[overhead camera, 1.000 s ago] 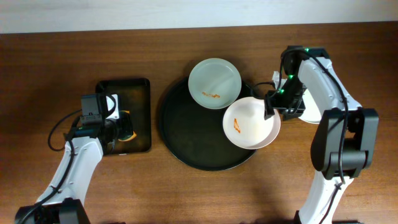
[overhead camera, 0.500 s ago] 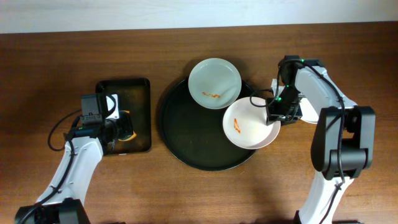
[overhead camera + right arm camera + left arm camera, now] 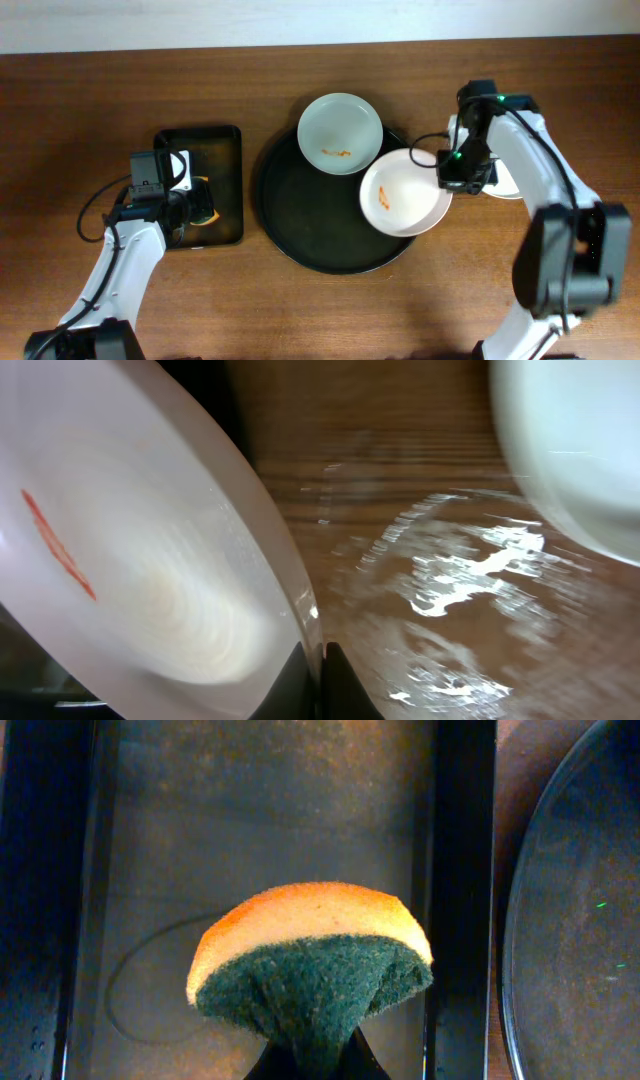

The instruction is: Clean dirty plates on tray and stack at the side

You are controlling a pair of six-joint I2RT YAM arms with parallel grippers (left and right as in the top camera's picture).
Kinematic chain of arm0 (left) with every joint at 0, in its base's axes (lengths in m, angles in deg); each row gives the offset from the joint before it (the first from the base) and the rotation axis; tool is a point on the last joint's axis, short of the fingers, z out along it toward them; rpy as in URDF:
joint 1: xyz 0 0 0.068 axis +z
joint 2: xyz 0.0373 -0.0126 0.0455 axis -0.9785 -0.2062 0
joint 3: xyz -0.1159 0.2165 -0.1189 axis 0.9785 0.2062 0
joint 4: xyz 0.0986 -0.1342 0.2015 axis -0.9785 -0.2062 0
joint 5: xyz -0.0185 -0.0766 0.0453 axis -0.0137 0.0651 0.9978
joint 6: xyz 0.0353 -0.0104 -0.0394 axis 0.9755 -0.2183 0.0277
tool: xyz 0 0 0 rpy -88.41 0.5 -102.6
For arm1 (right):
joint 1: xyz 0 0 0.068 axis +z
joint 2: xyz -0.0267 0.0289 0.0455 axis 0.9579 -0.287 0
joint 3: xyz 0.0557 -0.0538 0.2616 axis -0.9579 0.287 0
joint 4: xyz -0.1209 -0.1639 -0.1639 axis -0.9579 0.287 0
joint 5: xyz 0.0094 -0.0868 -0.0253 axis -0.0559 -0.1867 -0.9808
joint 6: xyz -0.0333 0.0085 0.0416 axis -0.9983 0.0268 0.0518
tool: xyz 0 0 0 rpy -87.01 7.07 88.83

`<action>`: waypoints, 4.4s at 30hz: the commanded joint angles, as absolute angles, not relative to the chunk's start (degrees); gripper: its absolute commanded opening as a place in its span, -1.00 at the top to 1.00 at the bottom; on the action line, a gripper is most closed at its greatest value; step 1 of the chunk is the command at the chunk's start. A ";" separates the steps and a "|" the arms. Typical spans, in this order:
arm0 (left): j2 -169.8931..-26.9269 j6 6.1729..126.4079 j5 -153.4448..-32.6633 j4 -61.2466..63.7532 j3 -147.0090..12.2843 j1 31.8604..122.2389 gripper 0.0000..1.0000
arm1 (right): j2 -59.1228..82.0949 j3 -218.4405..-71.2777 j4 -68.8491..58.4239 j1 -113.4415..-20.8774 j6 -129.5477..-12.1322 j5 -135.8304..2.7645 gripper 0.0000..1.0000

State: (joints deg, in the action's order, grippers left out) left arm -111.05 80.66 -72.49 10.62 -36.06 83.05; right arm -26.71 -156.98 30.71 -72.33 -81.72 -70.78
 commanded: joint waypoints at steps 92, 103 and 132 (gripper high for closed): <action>-115.01 81.51 -73.34 -3.81 -49.46 83.25 1.00 | -3.45 -154.55 31.41 -42.95 -58.80 -103.74 0.92; -122.33 82.21 -77.89 -3.98 -49.66 83.79 1.00 | -3.50 -154.38 31.37 -42.95 -58.75 -99.90 0.92; -122.25 72.44 -98.74 6.42 -50.58 53.50 1.00 | -3.61 -129.79 15.02 -43.00 -48.39 -89.45 0.92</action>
State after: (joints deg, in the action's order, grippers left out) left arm -122.14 74.13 -105.73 5.40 -49.66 57.98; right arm -4.15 -132.21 16.81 -43.02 -50.51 -91.40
